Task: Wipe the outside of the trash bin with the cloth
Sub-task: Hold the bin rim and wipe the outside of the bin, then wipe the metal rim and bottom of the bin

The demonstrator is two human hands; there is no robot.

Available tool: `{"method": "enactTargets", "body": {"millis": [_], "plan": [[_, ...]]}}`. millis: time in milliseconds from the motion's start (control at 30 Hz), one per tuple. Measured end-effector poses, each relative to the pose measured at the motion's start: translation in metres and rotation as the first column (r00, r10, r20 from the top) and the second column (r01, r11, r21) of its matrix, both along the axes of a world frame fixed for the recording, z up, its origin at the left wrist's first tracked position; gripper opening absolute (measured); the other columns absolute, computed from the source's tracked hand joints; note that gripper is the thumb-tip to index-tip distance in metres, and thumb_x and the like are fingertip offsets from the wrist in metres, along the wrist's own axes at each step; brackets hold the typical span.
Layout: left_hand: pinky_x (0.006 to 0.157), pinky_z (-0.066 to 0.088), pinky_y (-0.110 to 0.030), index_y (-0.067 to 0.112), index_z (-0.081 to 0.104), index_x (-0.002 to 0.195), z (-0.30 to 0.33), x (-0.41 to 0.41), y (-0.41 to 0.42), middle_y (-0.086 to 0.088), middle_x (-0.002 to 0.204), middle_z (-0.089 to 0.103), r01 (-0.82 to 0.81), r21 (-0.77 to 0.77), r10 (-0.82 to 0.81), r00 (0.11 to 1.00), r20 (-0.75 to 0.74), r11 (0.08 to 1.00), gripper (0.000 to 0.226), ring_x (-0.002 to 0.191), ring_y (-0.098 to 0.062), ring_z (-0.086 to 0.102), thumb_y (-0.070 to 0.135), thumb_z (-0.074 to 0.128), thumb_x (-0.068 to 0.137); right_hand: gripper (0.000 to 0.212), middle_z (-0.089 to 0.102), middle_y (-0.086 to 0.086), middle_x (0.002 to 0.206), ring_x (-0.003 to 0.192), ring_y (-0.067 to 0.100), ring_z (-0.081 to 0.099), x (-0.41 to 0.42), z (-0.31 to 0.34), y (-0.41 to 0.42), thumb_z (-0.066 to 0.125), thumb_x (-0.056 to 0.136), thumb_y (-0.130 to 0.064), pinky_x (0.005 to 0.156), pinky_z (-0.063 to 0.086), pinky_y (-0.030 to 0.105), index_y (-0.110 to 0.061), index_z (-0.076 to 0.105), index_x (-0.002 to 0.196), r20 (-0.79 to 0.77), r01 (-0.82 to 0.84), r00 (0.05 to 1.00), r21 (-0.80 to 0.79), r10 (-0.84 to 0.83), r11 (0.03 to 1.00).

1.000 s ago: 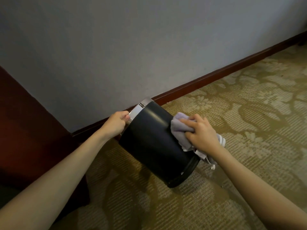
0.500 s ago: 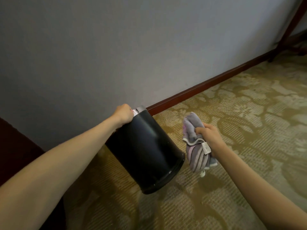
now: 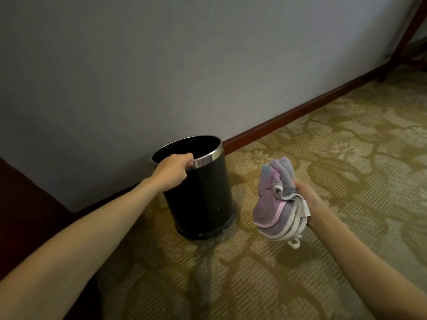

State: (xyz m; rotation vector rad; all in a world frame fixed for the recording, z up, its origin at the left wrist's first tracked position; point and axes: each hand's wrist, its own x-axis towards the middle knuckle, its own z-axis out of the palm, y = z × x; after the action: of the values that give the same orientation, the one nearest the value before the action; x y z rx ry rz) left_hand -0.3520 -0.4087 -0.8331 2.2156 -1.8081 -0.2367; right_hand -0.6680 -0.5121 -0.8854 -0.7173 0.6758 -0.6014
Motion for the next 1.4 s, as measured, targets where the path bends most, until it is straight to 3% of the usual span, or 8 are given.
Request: {"method": "enactTargets", "body": {"millis": [267,433,567,667,767,867,1067,1400], "plan": [[0.063,0.03,-0.013,0.029,0.046,0.079,-0.034,0.033,0.093,0.014,0.079,0.049,0.252,-0.079,-0.231,0.95,0.209,0.964,0.034,0.072,-0.007,0.045,-0.004,0.053,0.082,0.037,0.068,-0.009,0.112,0.093,0.009,0.066,0.008,-0.046,0.032,0.056,0.079,-0.021,0.078,0.053,0.027,-0.027,0.058,0.116,0.127,-0.003,0.992,0.008,0.002,1.0],[0.075,0.031,-0.014,0.029,0.05,0.078,-0.044,0.059,0.121,0.018,0.079,0.052,0.355,0.033,-0.342,0.865,0.366,0.934,0.04,0.074,-0.005,0.051,-0.011,0.054,0.073,0.054,0.057,0.0,0.133,0.106,0.03,0.06,0.015,-0.077,0.042,0.041,0.09,0.002,0.089,0.047,0.042,-0.026,0.048,0.136,-0.033,-0.073,0.997,-0.075,0.071,0.995],[0.082,0.025,-0.015,0.029,0.049,0.077,-0.047,0.082,0.146,0.016,0.078,0.054,0.358,0.082,-0.356,0.826,0.436,0.93,0.046,0.076,-0.008,0.052,-0.014,0.062,0.064,0.058,0.042,0.023,0.14,0.132,0.049,0.014,0.016,-0.089,0.056,0.039,0.085,0.007,0.108,0.012,0.067,-0.03,0.055,0.126,-0.139,-0.124,0.984,-0.093,0.111,0.988],[0.089,0.028,-0.02,0.029,0.05,0.079,-0.049,0.085,0.157,0.015,0.08,0.055,0.361,0.117,-0.371,0.797,0.477,0.925,0.042,0.079,-0.009,0.053,-0.01,0.061,0.066,0.052,0.02,0.038,0.14,0.126,0.06,0.017,0.025,-0.091,0.071,0.039,0.078,0.008,0.099,0.032,0.061,-0.023,0.061,0.114,-0.188,-0.147,0.973,-0.065,0.133,0.987],[0.092,0.036,-0.027,0.025,0.056,0.082,-0.047,0.079,0.159,0.011,0.083,0.059,0.363,0.129,-0.379,0.796,0.473,0.923,0.033,0.082,-0.013,0.058,-0.006,0.055,0.071,0.045,0.052,0.043,0.106,0.096,0.049,0.058,0.037,-0.088,0.083,0.043,0.074,0.005,0.075,0.051,0.043,-0.017,0.07,0.102,-0.251,-0.143,0.959,-0.039,0.128,0.989],[0.099,0.033,-0.029,0.025,0.063,0.096,-0.033,0.072,0.156,0.011,0.094,0.065,0.321,0.235,-0.392,0.824,0.408,0.918,0.028,0.093,-0.012,0.06,0.001,0.055,0.083,0.043,0.068,0.016,0.073,0.061,0.025,0.063,0.043,-0.087,0.087,0.04,0.079,0.009,0.055,0.05,0.034,-0.007,0.061,0.113,-0.269,-0.17,0.951,-0.049,0.151,0.984],[0.093,0.042,-0.02,0.028,0.057,0.125,0.011,0.011,0.121,0.009,0.106,0.067,0.047,0.118,-0.017,0.969,-0.246,0.992,0.04,0.103,-0.003,0.06,0.017,0.065,0.087,0.035,0.069,0.009,0.067,0.053,0.019,0.062,0.033,-0.085,0.087,0.042,0.081,0.009,0.046,0.048,0.026,-0.007,0.063,0.103,-0.272,-0.128,0.956,-0.049,0.11,0.99],[0.07,0.054,-0.041,0.015,0.057,0.103,-0.037,-0.092,0.069,-0.003,0.089,0.059,-0.271,0.155,0.251,0.958,0.137,0.95,0.014,0.077,-0.02,0.059,0.021,0.048,0.094,0.041,0.068,0.02,0.078,0.06,0.028,0.06,0.01,-0.088,0.082,0.044,0.075,0.011,0.05,0.048,0.033,-0.012,0.07,0.097,-0.303,-0.058,0.953,-0.072,0.033,0.996]]}}
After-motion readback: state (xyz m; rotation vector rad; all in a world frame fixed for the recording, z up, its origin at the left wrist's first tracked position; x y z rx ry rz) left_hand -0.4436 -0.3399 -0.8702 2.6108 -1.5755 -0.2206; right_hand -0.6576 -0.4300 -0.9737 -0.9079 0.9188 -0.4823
